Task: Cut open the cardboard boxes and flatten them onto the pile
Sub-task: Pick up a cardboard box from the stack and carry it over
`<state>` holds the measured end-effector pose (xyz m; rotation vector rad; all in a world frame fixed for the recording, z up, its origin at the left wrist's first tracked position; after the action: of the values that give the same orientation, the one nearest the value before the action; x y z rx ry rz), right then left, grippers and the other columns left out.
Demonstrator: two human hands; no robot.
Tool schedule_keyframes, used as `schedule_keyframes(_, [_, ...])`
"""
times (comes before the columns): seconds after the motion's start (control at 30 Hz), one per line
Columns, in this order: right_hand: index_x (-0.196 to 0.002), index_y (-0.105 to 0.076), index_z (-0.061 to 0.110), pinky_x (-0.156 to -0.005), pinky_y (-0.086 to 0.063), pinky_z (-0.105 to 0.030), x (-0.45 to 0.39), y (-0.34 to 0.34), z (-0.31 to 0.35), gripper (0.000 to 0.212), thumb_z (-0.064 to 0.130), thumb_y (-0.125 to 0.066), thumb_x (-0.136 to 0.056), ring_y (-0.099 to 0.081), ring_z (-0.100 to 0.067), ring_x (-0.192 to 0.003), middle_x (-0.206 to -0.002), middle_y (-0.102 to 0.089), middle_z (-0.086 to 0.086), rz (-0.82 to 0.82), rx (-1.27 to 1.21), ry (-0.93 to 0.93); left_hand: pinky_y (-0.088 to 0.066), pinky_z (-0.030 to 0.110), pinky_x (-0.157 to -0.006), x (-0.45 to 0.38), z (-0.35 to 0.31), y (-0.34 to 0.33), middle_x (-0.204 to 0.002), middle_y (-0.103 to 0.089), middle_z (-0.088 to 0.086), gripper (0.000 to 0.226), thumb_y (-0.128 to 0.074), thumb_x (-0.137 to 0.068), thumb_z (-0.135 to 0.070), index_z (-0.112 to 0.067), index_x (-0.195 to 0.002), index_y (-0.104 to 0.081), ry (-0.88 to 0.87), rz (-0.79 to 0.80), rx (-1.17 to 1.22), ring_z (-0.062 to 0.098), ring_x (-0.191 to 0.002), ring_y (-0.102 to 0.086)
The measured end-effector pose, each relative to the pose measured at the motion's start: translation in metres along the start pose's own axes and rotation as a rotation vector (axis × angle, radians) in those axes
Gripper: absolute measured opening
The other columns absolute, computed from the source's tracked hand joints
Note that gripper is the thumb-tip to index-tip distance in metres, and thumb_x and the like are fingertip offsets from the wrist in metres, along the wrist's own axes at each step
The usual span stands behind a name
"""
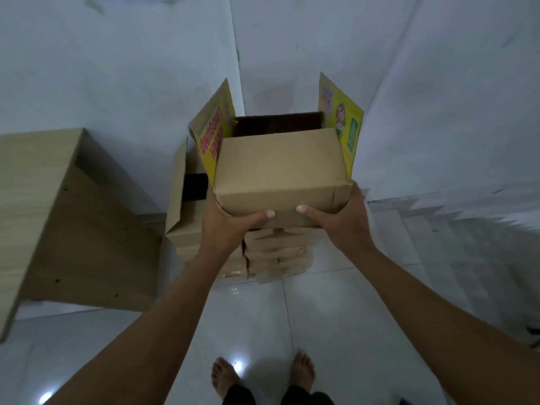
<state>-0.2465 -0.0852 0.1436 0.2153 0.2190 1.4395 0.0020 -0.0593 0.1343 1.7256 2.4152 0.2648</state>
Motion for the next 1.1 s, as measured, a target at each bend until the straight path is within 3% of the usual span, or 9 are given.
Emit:
schedule_keyframes(0.13, [-0.132, -0.049, 0.02, -0.082, -0.056, -0.016, 0.007, -0.02, 0.053, 0.093, 0.037, -0.099, -0.056, -0.064, -0.005, -0.108, -0.122, -0.062, 0.004, 0.035, -0.061, 0.057, -0.058, 0.036, -0.093, 0.0, -0.042, 0.051, -0.128, -0.063, -0.008, 0.113, -0.101, -0.039, -0.052, -0.024, -0.136, -0.049, -0.014, -0.087, -0.037, 0.005, -0.113, -0.062])
schedule_keyframes(0.33, [-0.138, -0.045, 0.024, -0.079, -0.056, -0.015, 0.027, -0.094, 0.129, 0.1, 0.036, -0.099, -0.055, -0.063, 0.0, -0.106, -0.121, -0.063, 0.01, 0.169, -0.117, 0.083, -0.059, 0.032, -0.088, -0.002, -0.075, 0.162, -0.114, -0.07, -0.013, 0.102, -0.099, -0.038, -0.059, -0.026, -0.126, -0.059, -0.046, -0.162, -0.097, 0.001, -0.105, -0.066])
schedule_keyframes(0.47, [-0.127, -0.053, 0.018, -0.07, -0.054, -0.011, 0.046, -0.168, 0.175, 0.084, 0.022, -0.099, -0.058, -0.066, -0.006, -0.101, -0.111, -0.067, 0.009, 0.359, -0.138, 0.04, -0.058, 0.028, -0.086, 0.01, -0.081, 0.257, -0.111, -0.071, -0.013, 0.1, -0.099, -0.035, -0.059, -0.026, -0.123, -0.066, -0.05, -0.256, -0.127, 0.003, -0.102, -0.067])
schedule_keyframes(0.57, [-0.122, -0.06, 0.012, -0.072, -0.059, -0.019, 0.071, -0.241, 0.204, 0.082, 0.019, -0.101, -0.052, -0.07, -0.013, -0.1, -0.107, -0.072, 0.004, 0.486, -0.145, 0.017, -0.06, 0.037, -0.086, 0.023, -0.065, 0.343, -0.116, -0.071, -0.012, 0.1, -0.098, -0.035, -0.061, -0.032, -0.124, -0.064, -0.047, -0.314, -0.122, 0.01, -0.107, -0.068])
schedule_keyframes(0.67, [-0.13, -0.06, 0.017, -0.086, -0.061, -0.034, 0.107, -0.317, 0.223, 0.091, 0.023, -0.101, -0.049, -0.07, -0.013, -0.104, -0.113, -0.073, 0.003, 0.591, -0.148, 0.013, -0.062, 0.049, -0.077, 0.038, -0.043, 0.428, -0.124, -0.068, -0.002, 0.107, -0.106, -0.04, -0.043, -0.028, -0.133, -0.055, 0.026, -0.286, -0.048, 0.022, -0.114, -0.067])
schedule_keyframes(0.77, [-0.128, -0.059, 0.022, -0.085, -0.06, -0.032, 0.147, -0.38, 0.239, 0.094, 0.033, -0.101, -0.044, -0.07, -0.01, -0.101, -0.111, -0.074, 0.006, 0.6, -0.147, 0.05, -0.062, 0.057, -0.069, 0.052, -0.021, 0.5, -0.132, -0.06, 0.012, 0.112, -0.107, -0.042, -0.022, -0.014, -0.137, -0.047, 0.046, -0.245, 0.024, 0.032, -0.119, -0.064])
schedule_keyframes(0.83, [-0.124, -0.061, 0.019, -0.079, -0.059, -0.025, 0.169, -0.419, 0.245, 0.084, 0.024, -0.101, -0.05, -0.071, -0.008, -0.096, -0.105, -0.074, 0.006, 0.587, -0.157, 0.056, -0.062, 0.058, -0.066, 0.059, -0.007, 0.538, -0.13, -0.061, 0.017, 0.108, -0.106, -0.044, -0.015, -0.008, -0.135, -0.05, 0.061, -0.265, 0.068, 0.035, -0.118, -0.064])
schedule_keyframes(0.93, [-0.121, -0.06, 0.018, -0.073, -0.054, -0.015, 0.19, -0.474, 0.252, 0.074, 0.015, -0.098, -0.058, -0.071, -0.007, -0.091, -0.104, -0.074, 0.006, 0.583, -0.179, 0.082, -0.062, 0.054, -0.073, 0.063, 0.01, 0.587, -0.12, -0.071, 0.007, 0.092, -0.106, -0.046, -0.024, -0.017, -0.128, -0.063, 0.07, -0.352, 0.049, 0.027, -0.111, -0.069])
schedule_keyframes(1.1, [-0.132, -0.056, 0.02, -0.088, -0.058, -0.029, 0.189, -0.556, 0.276, 0.083, 0.023, -0.098, -0.06, -0.07, -0.008, -0.101, -0.112, -0.073, 0.005, 0.619, -0.201, 0.123, -0.063, 0.049, -0.078, 0.041, 0.036, 0.651, -0.115, -0.074, 0.0, 0.088, -0.104, -0.046, -0.036, -0.023, -0.124, -0.065, 0.093, -0.439, 0.055, 0.021, -0.108, -0.07])
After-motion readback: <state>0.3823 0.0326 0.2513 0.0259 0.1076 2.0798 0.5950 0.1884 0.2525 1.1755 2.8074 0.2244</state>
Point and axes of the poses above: each hand's wrist, its own x-axis away from the middle knuckle, its own y-axis out of the back of the hand, z = x × y, the point moved 4 cm from there along -x, towards the middle knuckle
